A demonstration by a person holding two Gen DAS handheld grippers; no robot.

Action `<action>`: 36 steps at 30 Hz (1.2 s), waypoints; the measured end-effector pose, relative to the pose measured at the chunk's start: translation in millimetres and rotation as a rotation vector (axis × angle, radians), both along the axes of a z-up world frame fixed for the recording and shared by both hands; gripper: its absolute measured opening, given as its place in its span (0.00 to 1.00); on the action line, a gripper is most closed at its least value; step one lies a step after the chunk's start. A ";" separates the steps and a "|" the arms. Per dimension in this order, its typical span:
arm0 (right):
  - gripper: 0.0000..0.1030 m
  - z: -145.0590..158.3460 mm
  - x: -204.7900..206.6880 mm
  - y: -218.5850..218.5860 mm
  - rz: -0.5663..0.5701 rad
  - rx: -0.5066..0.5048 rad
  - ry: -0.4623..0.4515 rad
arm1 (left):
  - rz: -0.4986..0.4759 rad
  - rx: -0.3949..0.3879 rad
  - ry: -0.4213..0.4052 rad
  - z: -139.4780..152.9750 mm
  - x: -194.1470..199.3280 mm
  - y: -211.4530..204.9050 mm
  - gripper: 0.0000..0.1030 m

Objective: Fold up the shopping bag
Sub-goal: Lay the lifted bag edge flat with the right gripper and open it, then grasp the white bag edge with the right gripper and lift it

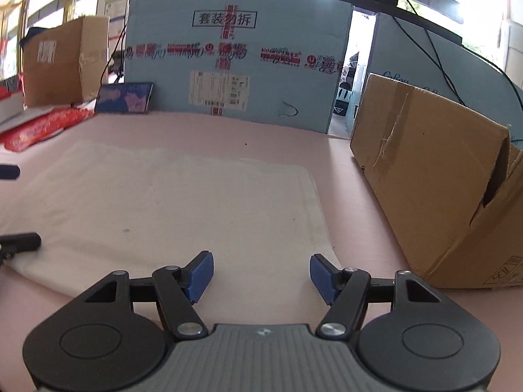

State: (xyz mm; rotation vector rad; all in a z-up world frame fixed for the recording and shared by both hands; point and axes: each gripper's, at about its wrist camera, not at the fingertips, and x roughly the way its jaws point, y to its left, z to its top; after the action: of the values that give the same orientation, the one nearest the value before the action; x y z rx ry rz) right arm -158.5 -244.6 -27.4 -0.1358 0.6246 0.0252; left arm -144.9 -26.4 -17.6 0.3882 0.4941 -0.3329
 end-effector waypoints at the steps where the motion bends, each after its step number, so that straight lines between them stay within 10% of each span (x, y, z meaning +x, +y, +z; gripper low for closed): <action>1: 0.72 -1.0 0.0 0.9 -0.003 -0.013 -0.002 | 0.000 0.002 0.000 0.0 0.1 0.5 1.00; 18: 0.77 4.3 -29.6 -16.2 -0.060 -0.185 -0.083 | 0.066 0.027 -0.072 9.1 -4.1 10.2 1.00; 36: 0.74 -13.0 -55.9 31.9 0.316 -0.583 -0.121 | -0.006 0.024 -0.003 1.3 13.0 -5.3 1.00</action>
State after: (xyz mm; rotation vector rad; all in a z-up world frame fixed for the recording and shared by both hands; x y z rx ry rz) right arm -214.5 -212.7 -40.4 -0.7947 0.4700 0.1395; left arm -131.9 -31.8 -16.3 0.4135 0.4948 -0.3322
